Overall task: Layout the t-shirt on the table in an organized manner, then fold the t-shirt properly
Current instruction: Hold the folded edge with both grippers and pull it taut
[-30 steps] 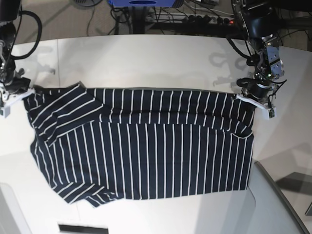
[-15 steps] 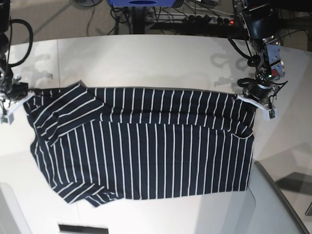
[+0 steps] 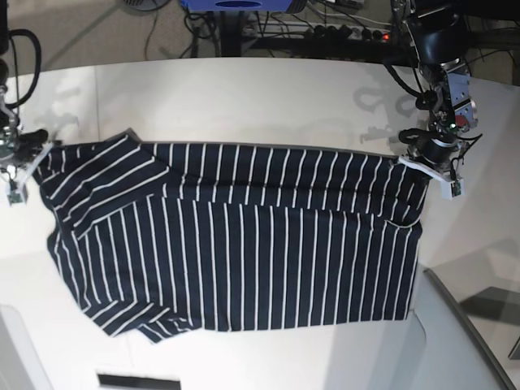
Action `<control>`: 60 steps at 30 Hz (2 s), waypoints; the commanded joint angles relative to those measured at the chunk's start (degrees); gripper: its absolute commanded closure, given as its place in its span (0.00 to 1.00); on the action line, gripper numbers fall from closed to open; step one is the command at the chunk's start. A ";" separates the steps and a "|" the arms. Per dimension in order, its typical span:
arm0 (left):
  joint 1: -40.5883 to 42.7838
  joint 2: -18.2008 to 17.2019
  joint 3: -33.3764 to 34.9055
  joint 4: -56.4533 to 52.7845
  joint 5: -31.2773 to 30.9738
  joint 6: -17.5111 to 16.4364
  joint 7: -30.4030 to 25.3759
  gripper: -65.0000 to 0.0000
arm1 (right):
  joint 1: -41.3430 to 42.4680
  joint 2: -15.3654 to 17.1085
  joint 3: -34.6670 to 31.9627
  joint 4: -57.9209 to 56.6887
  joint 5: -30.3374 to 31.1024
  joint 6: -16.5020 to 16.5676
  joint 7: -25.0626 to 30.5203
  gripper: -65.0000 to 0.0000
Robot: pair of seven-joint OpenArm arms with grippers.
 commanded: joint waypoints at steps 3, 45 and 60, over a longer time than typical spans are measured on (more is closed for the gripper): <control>0.09 -0.69 -0.14 0.16 1.45 0.95 2.23 1.00 | 0.74 -0.40 0.72 0.60 -5.93 -0.91 0.31 0.96; 0.97 -0.60 -0.14 1.13 1.45 0.95 2.23 1.00 | -5.86 -19.92 17.34 9.92 -9.89 0.76 0.22 0.99; 0.97 -1.21 -0.14 0.69 1.45 0.95 2.23 1.00 | 0.83 -12.89 19.01 -8.19 -10.07 0.76 9.10 0.99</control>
